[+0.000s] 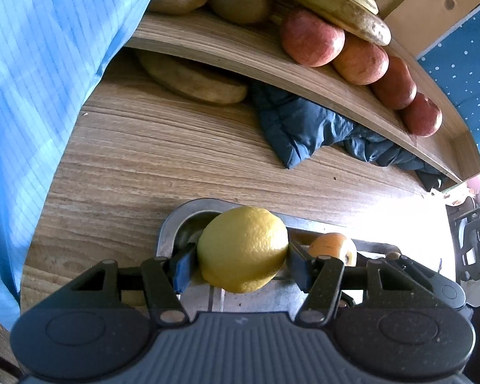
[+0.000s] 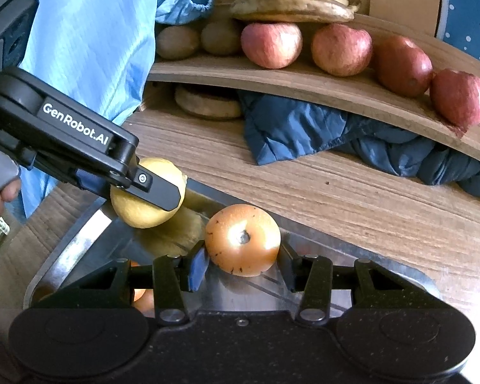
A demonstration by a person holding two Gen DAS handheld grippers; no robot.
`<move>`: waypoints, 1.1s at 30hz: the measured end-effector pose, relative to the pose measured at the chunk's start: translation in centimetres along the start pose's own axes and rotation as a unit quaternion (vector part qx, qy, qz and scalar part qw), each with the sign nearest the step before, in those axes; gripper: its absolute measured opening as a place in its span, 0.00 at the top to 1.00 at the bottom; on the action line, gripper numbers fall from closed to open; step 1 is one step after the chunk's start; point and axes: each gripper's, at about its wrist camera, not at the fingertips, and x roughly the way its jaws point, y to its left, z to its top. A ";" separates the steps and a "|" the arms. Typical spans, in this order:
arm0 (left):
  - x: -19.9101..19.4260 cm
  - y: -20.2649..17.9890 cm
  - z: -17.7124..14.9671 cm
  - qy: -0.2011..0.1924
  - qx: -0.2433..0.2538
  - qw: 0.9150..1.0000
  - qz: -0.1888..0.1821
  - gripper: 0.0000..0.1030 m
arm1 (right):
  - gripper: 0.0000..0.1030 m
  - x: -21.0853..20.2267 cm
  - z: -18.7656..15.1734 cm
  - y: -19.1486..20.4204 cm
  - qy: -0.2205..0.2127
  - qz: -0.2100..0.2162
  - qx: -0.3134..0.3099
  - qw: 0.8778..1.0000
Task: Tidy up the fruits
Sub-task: 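Carry the apple in the right tool while the left tool carries the lemon to the tray, then open the right tool onto the tray while the left tool releases the lemon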
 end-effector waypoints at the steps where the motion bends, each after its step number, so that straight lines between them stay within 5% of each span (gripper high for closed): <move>1: 0.0 0.0 0.0 0.000 0.001 1.000 0.000 0.37 | 0.53 0.0 0.0 0.0 0.000 -0.001 0.001 1.000; 14: 0.0 -0.4 -0.2 0.001 0.005 1.000 0.008 0.37 | 0.51 -0.3 -0.1 -0.1 -0.001 -0.003 0.003 1.000; 33: -2.1 -1.7 -1.8 -0.040 -0.008 0.999 0.026 0.16 | 0.20 -4.7 -0.9 -1.5 -0.047 -0.015 0.016 0.999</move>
